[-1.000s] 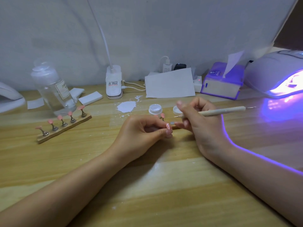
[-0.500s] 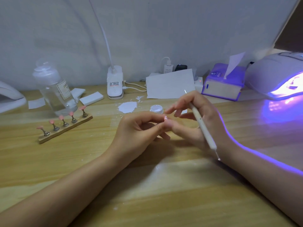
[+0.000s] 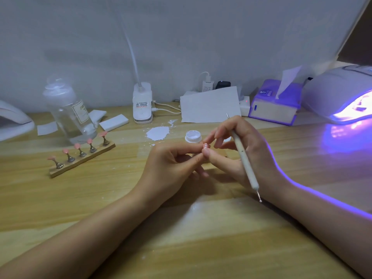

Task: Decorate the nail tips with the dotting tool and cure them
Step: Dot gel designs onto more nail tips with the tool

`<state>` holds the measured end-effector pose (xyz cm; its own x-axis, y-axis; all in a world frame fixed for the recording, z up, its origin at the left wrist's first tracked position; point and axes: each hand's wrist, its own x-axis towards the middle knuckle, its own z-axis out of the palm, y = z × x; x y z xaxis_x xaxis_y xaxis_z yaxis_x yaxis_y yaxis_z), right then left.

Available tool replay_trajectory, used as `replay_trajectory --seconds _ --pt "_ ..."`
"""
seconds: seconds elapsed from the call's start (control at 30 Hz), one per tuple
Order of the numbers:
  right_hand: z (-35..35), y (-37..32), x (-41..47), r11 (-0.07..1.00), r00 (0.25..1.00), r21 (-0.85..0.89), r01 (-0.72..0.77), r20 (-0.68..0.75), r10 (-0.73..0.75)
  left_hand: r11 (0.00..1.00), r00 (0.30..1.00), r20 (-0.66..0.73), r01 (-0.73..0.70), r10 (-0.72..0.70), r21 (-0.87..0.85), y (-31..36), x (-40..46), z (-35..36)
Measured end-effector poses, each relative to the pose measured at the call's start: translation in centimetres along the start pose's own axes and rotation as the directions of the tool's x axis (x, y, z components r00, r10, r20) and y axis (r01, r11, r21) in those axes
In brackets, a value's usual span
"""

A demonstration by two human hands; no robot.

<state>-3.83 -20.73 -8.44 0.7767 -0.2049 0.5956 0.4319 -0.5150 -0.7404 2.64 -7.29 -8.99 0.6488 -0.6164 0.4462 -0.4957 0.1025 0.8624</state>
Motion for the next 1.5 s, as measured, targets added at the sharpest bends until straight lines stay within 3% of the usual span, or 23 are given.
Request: replay_trajectory --seconds 0.13,0.23,0.37,0.43,0.73,1.07,1.37,1.5 --pt "0.1 0.2 0.0 0.999 0.999 0.034 0.004 -0.035 -0.003 1.0 0.999 -0.048 -0.004 0.004 -0.006 -0.2 0.0 -0.1" --pt "-0.2 0.4 0.2 0.994 0.99 0.107 0.011 -0.142 0.005 0.999 0.995 -0.098 -0.033 0.037 0.041 -0.1 -0.1 -0.1" --pt "-0.6 1.1 0.6 1.0 0.986 0.027 -0.013 -0.164 0.018 0.931 0.941 -0.195 -0.215 0.278 0.294 0.2 0.3 -0.7" --pt "-0.7 1.7 0.8 0.999 0.992 -0.027 -0.028 -0.125 0.024 0.879 0.925 -0.193 -0.224 0.328 0.422 0.1 0.6 -1.3" --pt "-1.1 3.3 0.9 0.985 0.995 -0.14 -0.102 -0.038 0.098 0.893 0.992 -0.124 0.067 -0.013 0.444 -2.2 0.8 -3.0" --pt "-1.1 3.3 0.9 0.982 0.992 -0.146 -0.123 0.0 0.125 0.895 0.988 -0.068 0.156 -0.141 0.418 -2.5 1.0 -3.5" --pt "-0.9 3.2 0.6 0.972 0.99 -0.207 -0.111 0.066 0.127 0.789 0.942 0.076 0.228 -0.327 0.571 -0.8 2.1 -5.5" --pt "-0.7 3.4 0.6 0.968 0.984 -0.223 -0.115 0.104 0.141 0.786 0.939 0.108 0.206 -0.326 0.583 -0.3 2.3 -5.2"
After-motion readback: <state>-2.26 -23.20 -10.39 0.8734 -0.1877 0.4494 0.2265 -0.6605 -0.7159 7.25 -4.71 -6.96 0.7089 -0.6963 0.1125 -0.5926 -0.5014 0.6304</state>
